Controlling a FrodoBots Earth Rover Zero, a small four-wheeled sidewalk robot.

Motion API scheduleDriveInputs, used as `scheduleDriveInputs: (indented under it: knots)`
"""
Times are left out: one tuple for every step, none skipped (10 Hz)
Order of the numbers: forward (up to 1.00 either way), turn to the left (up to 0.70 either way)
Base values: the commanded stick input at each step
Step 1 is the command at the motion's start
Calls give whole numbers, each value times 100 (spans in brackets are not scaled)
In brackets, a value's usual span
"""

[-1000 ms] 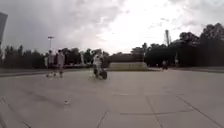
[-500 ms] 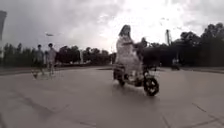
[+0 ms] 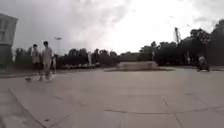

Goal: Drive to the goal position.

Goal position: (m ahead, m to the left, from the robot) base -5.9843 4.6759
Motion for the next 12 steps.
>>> scheduleDriveInputs:
  knots:
    - [70, 28]
    - [70, 3]
    - [70, 1]
    - [70, 2]
    - [70, 1]
    - [70, 1]
    - [70, 0]
    - [70, -1]
    - [70, -1]
    - [70, -1]
    - [70, 0]
    - [70, 8]
